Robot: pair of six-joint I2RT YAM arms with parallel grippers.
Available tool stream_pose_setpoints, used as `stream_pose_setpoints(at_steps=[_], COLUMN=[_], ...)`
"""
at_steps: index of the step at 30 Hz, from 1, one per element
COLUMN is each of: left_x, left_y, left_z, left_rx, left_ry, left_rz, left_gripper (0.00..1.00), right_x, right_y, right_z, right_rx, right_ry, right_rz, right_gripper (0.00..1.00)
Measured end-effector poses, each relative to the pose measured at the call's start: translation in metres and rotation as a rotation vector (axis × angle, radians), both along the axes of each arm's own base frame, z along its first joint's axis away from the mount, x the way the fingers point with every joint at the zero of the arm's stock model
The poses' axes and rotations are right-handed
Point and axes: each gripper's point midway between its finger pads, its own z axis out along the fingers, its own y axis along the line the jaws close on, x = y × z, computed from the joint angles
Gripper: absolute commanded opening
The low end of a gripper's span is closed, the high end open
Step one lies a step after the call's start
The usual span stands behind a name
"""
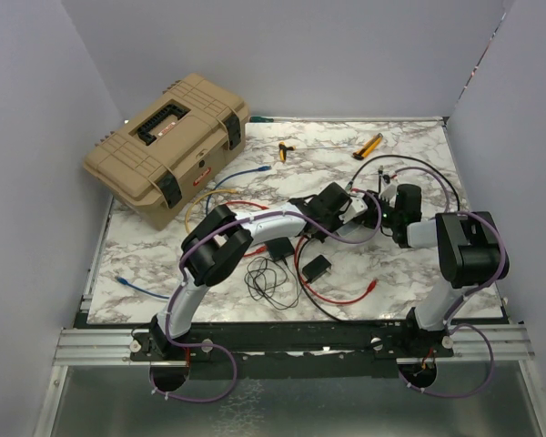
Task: Insert the plug into the switch port
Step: Insert the connector into the switch port.
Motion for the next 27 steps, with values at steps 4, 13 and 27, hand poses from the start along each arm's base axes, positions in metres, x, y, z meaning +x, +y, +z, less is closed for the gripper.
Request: stream_pose_setpoints(at_steps=[4, 13, 27], left_x=[0.001, 0.009, 0.074], left_y=[0.001, 0.005, 0.024], left_z=[0.0, 0.002, 0.029], left_rx=[0.005, -0.052, -0.167], left_ry=[-0.009, -0.065, -0.166], left_rz=[0.005, 0.028, 0.15], left_gripper=[0.0, 0.0, 0.04], right_x=[0.0, -0.006, 0.022], right_y=[-0.001, -0.002, -0.058], right_z=[0.0, 0.026, 0.06], right_rx=[-0.009, -0.121, -0.407], right_ry=[0.001, 0.014, 0.098], right_rz=[-0.002, -0.063, -0.339], right_gripper=[0.52, 0.69, 0.72])
